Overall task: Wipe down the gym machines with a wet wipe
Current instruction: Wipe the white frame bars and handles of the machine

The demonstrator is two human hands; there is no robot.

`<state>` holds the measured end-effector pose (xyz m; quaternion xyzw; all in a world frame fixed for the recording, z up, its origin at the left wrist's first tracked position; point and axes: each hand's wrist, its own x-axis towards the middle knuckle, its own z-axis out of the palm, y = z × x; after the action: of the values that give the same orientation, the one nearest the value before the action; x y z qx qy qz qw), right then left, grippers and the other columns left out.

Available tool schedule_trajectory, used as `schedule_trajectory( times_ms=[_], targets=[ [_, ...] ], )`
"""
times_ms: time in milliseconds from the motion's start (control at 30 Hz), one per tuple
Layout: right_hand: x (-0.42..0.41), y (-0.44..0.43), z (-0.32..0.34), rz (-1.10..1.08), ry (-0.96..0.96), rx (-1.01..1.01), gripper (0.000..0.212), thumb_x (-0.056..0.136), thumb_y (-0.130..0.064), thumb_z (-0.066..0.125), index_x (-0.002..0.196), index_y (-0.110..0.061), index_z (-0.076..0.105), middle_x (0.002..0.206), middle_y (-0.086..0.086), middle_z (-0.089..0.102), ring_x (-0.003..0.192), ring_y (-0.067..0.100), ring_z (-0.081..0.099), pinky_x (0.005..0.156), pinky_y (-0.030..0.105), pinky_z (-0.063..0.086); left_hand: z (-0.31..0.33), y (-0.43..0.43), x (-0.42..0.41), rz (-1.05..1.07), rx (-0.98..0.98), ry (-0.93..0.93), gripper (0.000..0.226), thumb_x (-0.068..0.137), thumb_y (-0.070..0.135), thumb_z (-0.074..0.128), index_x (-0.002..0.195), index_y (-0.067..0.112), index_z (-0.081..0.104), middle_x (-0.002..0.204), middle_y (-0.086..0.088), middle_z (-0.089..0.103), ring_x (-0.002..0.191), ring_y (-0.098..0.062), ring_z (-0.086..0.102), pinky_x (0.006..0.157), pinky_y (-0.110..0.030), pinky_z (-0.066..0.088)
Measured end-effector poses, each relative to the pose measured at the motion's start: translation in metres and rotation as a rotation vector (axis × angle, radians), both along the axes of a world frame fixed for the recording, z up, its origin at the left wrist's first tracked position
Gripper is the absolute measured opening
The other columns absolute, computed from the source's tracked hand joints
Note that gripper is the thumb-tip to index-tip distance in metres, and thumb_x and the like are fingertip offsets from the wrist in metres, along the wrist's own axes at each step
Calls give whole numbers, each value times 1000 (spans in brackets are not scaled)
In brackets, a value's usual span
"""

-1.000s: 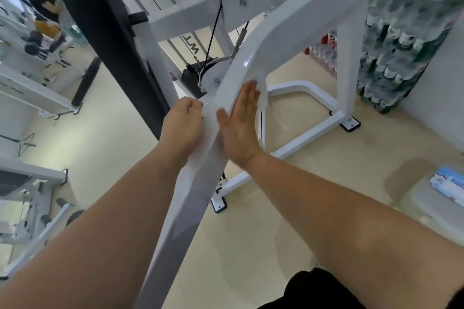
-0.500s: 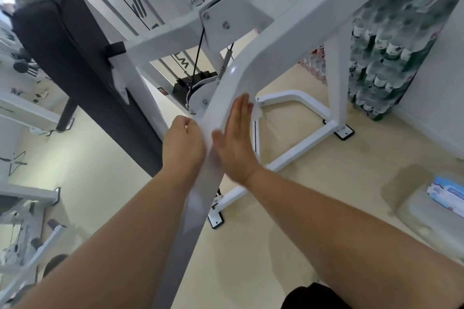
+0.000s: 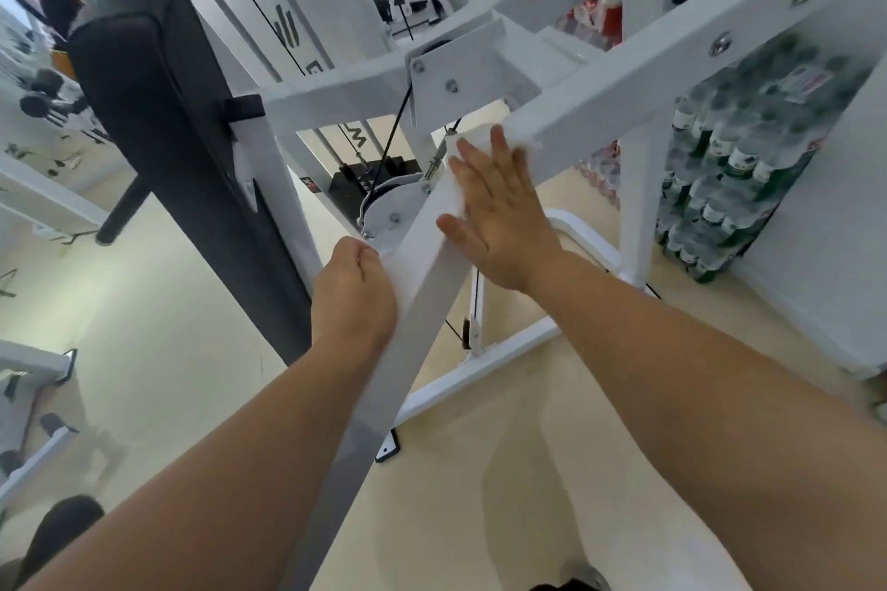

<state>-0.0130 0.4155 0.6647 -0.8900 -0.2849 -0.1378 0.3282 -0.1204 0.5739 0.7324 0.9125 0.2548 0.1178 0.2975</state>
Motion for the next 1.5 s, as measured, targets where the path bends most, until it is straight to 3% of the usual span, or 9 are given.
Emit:
schedule_trajectory(
  times_ms=[133,300,433,567,733,900,1100,1267,1500],
  targets=[
    [5,1,28,3,2,-234,92,93,-70,7,154,-9,39,163,7,33,157,25,9,125,46,-14,4,0,-8,-15,-107,-100,21,102,26,38,100,20,58,97,-2,63,94,-26,57,78,-37,45],
    [-74,30,17,277,-129,-222,83,98,-69,20,147,-10,50,154,7,49,150,27,31,127,48,5,17,10,-37,-50,-280,-259,17,86,25,42,85,22,58,84,5,60,88,-22,57,80,-37,47],
    [-96,29,13,437,-181,-291,78,100,-68,22,151,-14,47,158,4,44,151,24,31,127,46,11,24,46,-87,-98,-74,-60,14,95,17,51,87,23,62,83,6,62,79,-14,57,70,-34,48],
    [-63,27,34,185,-26,-307,99,92,-76,-7,152,-17,44,161,4,40,153,23,24,127,43,4,27,95,-152,-94,113,121,16,95,22,58,81,29,64,86,14,66,81,-7,60,71,-31,45],
    [-124,64,32,170,0,-336,94,93,-78,4,145,-17,53,155,3,48,151,25,28,126,47,8,14,167,-224,-6,228,179,10,96,27,58,92,24,67,93,8,65,83,-15,60,78,-40,49],
    [-240,104,24,389,-34,-348,89,96,-77,13,144,-15,55,150,2,53,146,26,37,123,49,22,-10,225,-257,-317,520,161,25,91,34,50,80,22,69,83,9,63,77,-21,59,76,-43,46],
    [-252,122,33,240,-23,-394,89,95,-78,5,137,-22,61,143,-3,58,142,24,41,119,38,16,-9,273,-257,-523,516,107,42,92,46,41,64,19,58,69,10,56,70,-17,50,76,-39,45],
    [-278,153,43,-109,155,-488,92,87,-79,7,147,-24,51,160,-4,39,155,20,14,127,44,2,-19,282,-266,-624,545,50,46,94,47,36,63,21,59,71,7,51,80,-23,51,86,-42,41],
    [-412,189,44,176,142,-529,72,96,-74,26,143,-27,52,151,-8,46,154,17,16,127,38,-1,-30,286,-262,-652,565,39,37,98,39,45,75,23,68,84,3,53,99,-28,51,105,-50,35]
  ],
)
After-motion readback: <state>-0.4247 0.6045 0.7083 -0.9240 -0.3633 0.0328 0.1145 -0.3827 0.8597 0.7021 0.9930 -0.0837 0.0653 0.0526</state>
